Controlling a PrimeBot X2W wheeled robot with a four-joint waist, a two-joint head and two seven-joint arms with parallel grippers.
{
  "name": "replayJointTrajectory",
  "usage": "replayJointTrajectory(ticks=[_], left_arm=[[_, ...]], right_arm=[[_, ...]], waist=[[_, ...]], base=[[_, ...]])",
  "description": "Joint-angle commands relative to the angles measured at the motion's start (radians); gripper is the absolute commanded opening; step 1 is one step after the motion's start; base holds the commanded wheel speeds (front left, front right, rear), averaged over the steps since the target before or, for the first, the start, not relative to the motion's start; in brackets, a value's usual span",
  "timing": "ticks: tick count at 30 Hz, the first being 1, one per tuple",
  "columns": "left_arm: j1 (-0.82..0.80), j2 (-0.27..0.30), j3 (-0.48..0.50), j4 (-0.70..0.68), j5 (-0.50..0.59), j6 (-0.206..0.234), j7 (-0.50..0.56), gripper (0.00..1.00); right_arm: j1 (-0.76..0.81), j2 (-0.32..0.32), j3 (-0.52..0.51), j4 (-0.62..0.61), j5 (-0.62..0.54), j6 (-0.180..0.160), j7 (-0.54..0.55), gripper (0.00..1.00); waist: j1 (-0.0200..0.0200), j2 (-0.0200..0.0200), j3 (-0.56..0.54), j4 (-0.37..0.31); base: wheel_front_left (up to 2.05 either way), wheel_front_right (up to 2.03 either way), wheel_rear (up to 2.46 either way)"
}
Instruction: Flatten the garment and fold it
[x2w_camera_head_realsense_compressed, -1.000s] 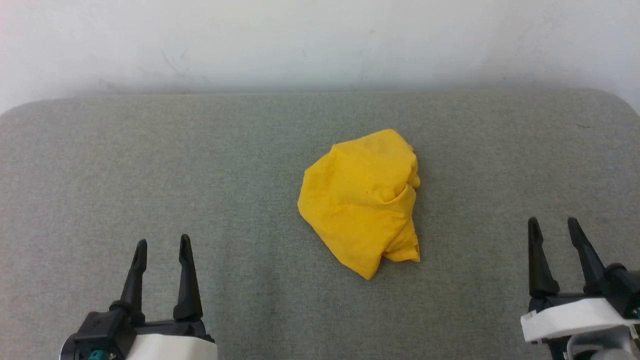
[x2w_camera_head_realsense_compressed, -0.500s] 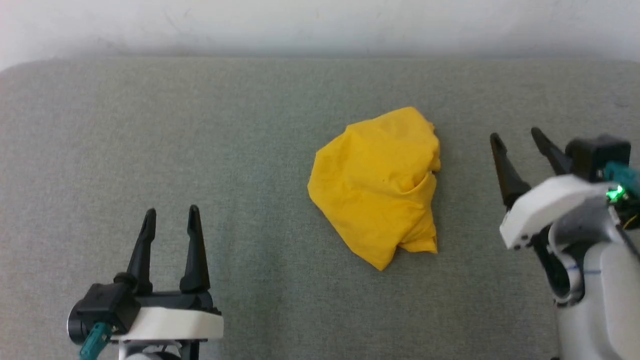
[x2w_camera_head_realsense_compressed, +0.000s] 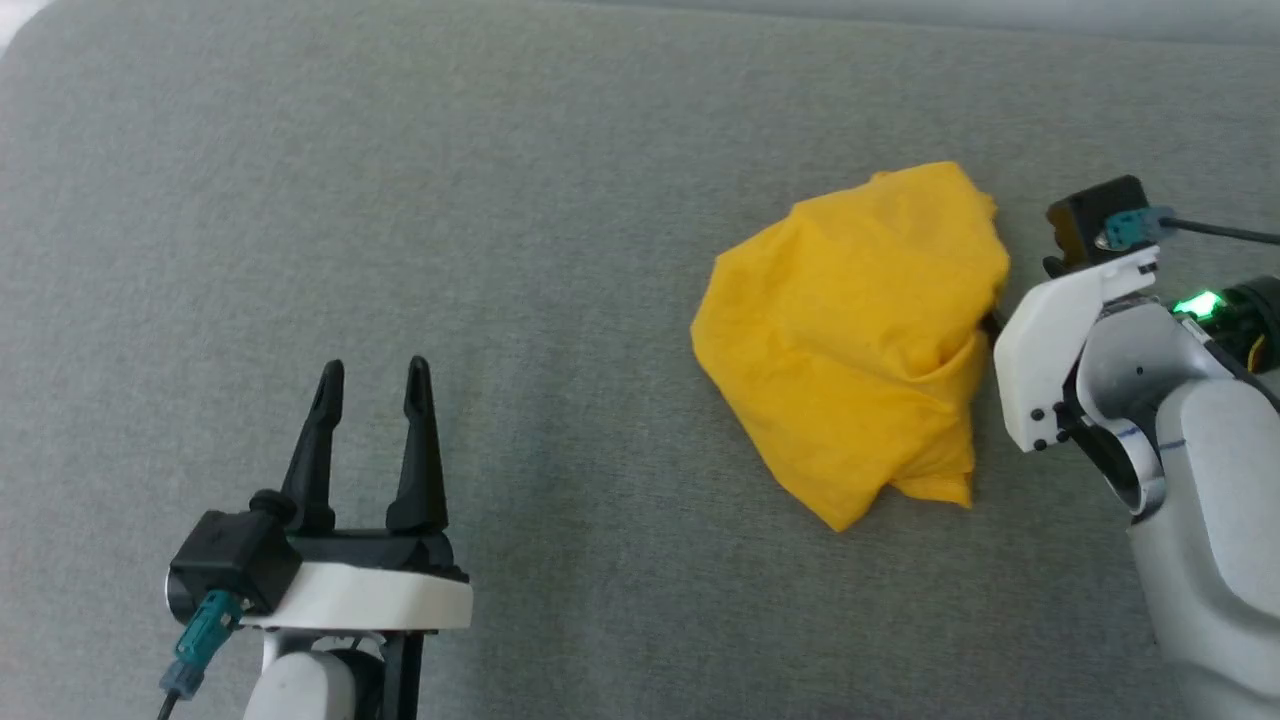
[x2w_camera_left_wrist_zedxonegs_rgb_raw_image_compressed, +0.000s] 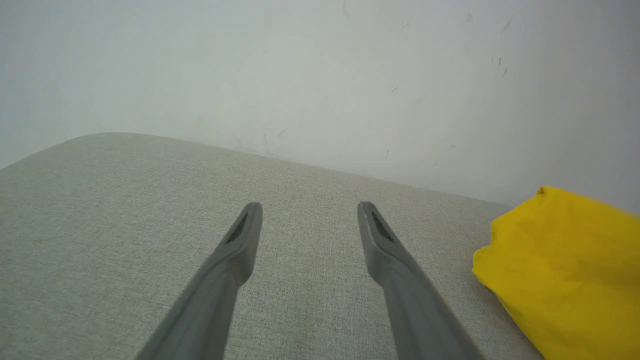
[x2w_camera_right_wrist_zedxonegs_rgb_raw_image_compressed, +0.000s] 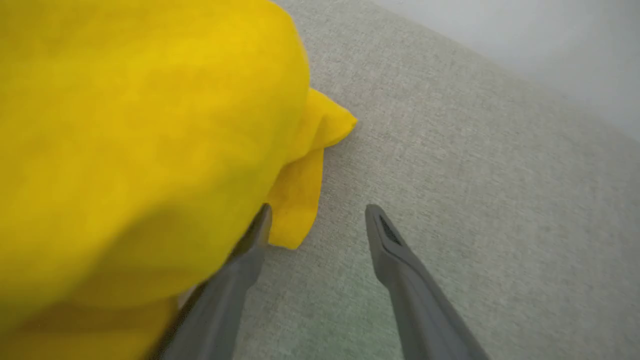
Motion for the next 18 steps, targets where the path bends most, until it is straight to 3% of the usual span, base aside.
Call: replayJointTrajectory(ticks=[1, 8, 9, 10, 11, 18], left_arm=[[-0.019, -0.004, -0.004, 0.004, -0.006, -0.003, -0.005, 1.0], [-0.052, -0.004, -0.027, 0.016, -0.018, -0.006, -0.005, 1.0], [-0.058, -0.004, -0.029, 0.019, -0.02, -0.006, -0.005, 1.0], [-0.058, -0.004, -0.029, 0.019, -0.02, -0.006, -0.005, 1.0], [-0.059, -0.004, -0.029, 0.021, -0.02, -0.006, -0.005, 1.0], [-0.038, -0.004, -0.004, 0.028, -0.005, -0.002, -0.005, 1.0]], right_arm=[[-0.021, -0.007, 0.012, 0.009, 0.006, -0.001, 0.004, 1.0], [-0.08, -0.045, 0.065, 0.133, 0.026, -0.001, 0.051, 1.0], [-0.088, -0.033, 0.04, 0.17, 0.011, -0.001, 0.062, 0.34], [-0.088, -0.033, 0.04, 0.17, 0.011, -0.001, 0.062, 0.34], [-0.091, -0.026, 0.031, 0.182, 0.003, -0.001, 0.059, 0.0], [-0.117, 0.004, 0.012, 0.155, -0.024, -0.001, -0.045, 0.0]], waist=[[-0.0002, 0.0001, 0.044, 0.046], [-0.0002, 0.0001, 0.08, 0.087], [-0.0002, 0.0001, 0.082, 0.091], [-0.0002, 0.0001, 0.082, 0.091], [-0.0002, 0.0001, 0.081, 0.093], [-0.0002, 0.0001, 0.027, 0.053]], base=[[0.0, 0.0, 0.0], [0.0, 0.0, 0.0], [0.0, 0.0, 0.0], [0.0, 0.0, 0.0], [0.0, 0.0, 0.0], [0.0, 0.0, 0.0]])
